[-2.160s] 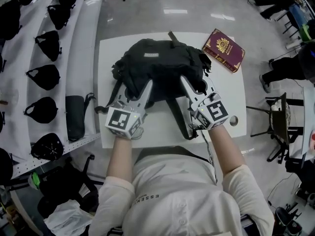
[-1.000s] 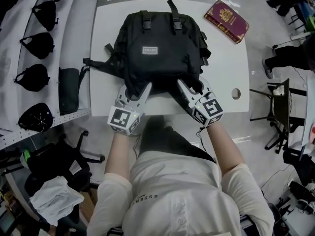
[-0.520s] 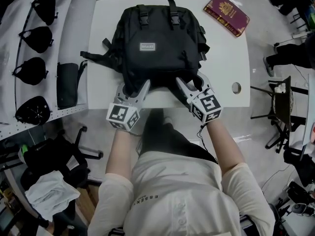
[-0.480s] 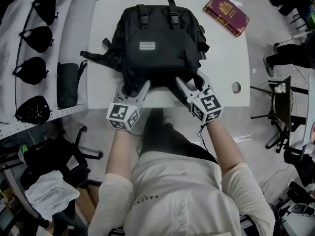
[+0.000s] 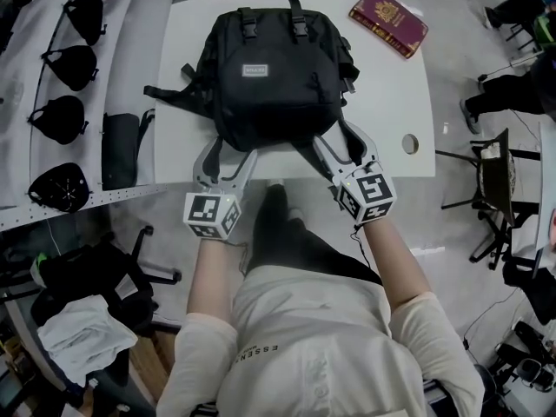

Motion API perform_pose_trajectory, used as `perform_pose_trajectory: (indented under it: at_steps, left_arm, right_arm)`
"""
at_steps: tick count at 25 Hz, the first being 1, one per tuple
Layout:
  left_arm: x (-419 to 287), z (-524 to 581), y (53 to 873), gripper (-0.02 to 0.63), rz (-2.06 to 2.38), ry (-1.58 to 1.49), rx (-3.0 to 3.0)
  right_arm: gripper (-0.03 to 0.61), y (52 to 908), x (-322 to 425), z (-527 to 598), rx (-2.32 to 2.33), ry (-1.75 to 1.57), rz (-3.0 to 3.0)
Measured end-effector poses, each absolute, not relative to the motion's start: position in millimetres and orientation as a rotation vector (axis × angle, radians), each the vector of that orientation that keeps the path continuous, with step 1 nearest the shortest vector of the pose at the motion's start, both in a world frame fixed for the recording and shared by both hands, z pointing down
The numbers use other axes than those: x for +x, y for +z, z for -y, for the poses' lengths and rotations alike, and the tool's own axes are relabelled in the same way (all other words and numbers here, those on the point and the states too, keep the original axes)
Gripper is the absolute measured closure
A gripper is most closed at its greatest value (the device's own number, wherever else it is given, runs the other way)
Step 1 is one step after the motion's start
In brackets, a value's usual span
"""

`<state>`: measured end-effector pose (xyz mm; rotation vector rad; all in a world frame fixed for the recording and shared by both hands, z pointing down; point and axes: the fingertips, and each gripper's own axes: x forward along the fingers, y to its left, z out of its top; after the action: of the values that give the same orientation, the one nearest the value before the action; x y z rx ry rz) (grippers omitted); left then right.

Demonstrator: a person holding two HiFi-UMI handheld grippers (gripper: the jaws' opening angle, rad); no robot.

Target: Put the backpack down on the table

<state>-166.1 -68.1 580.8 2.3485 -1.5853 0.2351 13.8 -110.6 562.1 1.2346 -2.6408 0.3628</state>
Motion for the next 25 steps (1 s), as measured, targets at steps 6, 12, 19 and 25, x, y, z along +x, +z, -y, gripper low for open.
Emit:
perform_pose_trajectory:
  at_steps: [6,12,19,25]
  left_arm:
    - [-160.3,52.4,536.3,0.311,1.618,0.210,2.423]
    - [-134.4,36.4,486.2,0.383,1.545,0.245,2.524]
    - [-111.9,26.2,440.8,0.581,1.505,0.264,2.653]
    - [-106.6,21.1,411.3,0.611,1.486,0.175,2.702]
  right_arm:
    - [0.324,519.4,8.6,90.3,1.232,0.253,2.687]
    - [0.399,474.2,-1.7,65.4,1.148,0.232,2.799]
    - [0.562,431.9,3.6,54.7,1.169,0.180,2.865]
    - [0.563,408.4,11.5,48.9,1.189,0.126,2.881]
